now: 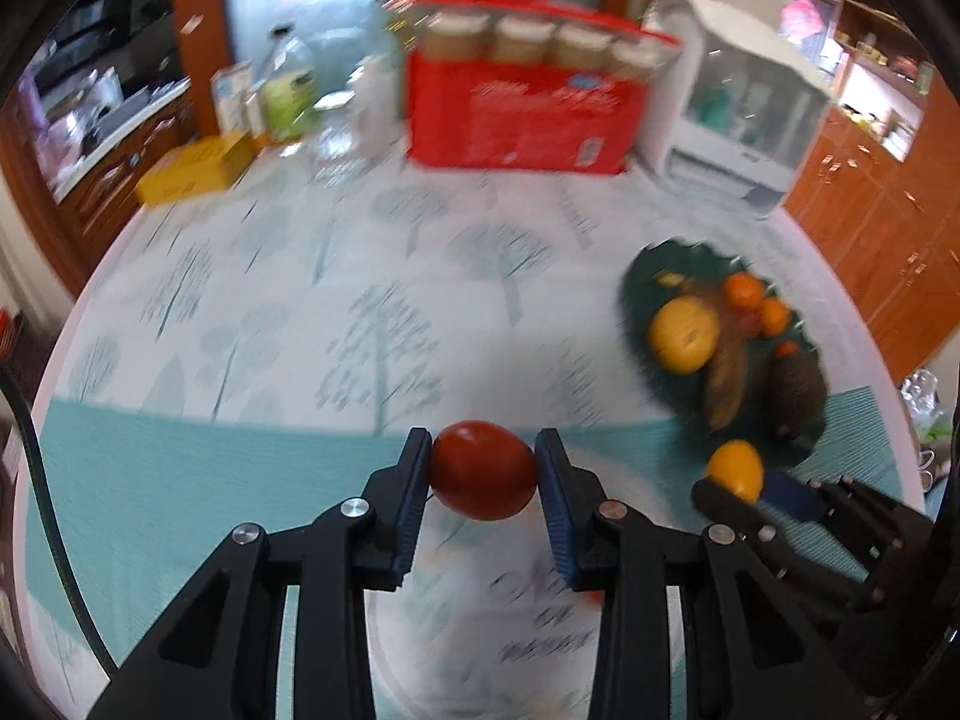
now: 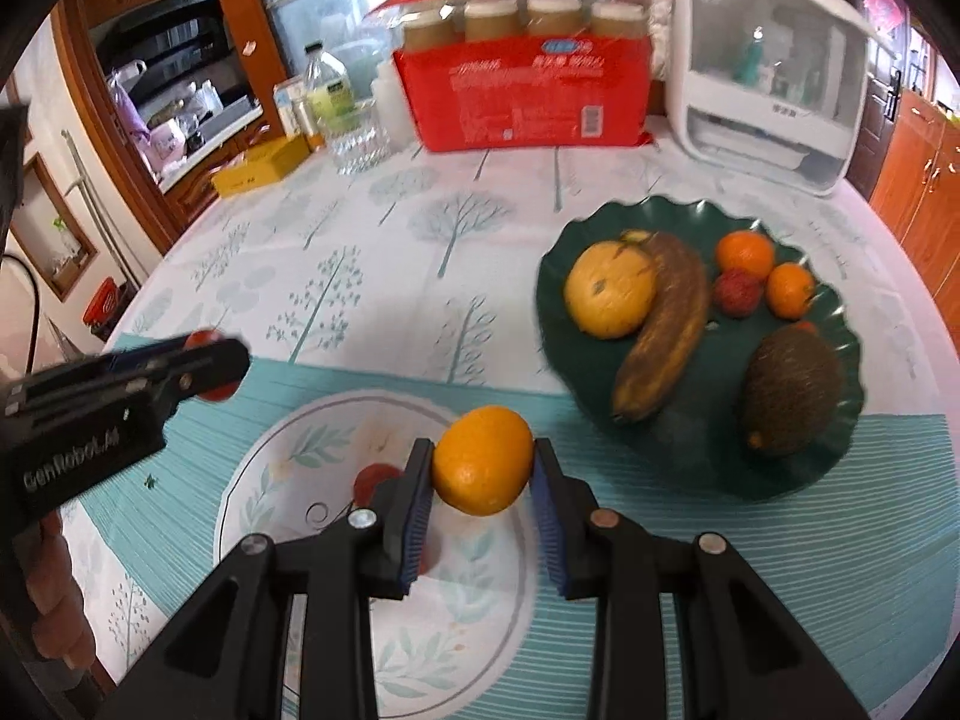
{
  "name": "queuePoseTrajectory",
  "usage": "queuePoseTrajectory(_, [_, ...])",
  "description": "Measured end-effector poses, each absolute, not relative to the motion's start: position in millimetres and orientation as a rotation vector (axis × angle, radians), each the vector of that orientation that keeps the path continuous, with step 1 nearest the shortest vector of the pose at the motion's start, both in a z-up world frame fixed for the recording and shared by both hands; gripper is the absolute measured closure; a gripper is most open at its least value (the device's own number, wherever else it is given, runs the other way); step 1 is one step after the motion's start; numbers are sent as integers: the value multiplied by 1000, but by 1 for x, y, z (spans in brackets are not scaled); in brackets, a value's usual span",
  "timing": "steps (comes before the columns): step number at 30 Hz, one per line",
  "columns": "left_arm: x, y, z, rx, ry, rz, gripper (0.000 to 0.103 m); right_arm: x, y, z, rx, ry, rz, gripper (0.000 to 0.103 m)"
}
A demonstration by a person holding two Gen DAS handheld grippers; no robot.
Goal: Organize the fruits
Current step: 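Carry the tomato and orange onto the green plate and open both tools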
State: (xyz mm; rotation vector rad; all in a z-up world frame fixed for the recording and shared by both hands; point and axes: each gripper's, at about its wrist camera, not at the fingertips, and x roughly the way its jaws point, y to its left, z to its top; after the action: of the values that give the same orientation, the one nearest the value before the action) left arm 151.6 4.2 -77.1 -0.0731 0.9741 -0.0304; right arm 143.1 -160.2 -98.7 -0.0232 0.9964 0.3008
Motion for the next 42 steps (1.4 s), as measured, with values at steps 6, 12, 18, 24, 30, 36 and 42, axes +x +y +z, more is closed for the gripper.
queuePoseTrajectory(6, [192,-42,-45,-1,903,-107,69,162,-194,-72,-48,926,213,71])
queuePoseTrajectory(12, [239,-94,-27,76,864,-185,69,197,-238,-49,-40,863,102,71])
queuePoseTrajectory(18, [281,-139,-41,100,920,-249,69,230,-274,-48,8,872,30,71])
queuePoseTrajectory(24, [312,-171,-78,125,1012,-267,69,249,-289,-74,0,939,2,71])
queuePoseTrajectory(30, [324,-187,-105,150,1067,-270,69,259,-295,-106,7,1012,-10,71])
queuePoseTrajectory(36, [329,-195,-120,167,1099,-274,69,264,-296,-125,24,1061,-6,70])
queuePoseTrajectory(42, [328,-197,-123,195,1092,-263,29,264,-291,-131,16,1074,9,64])
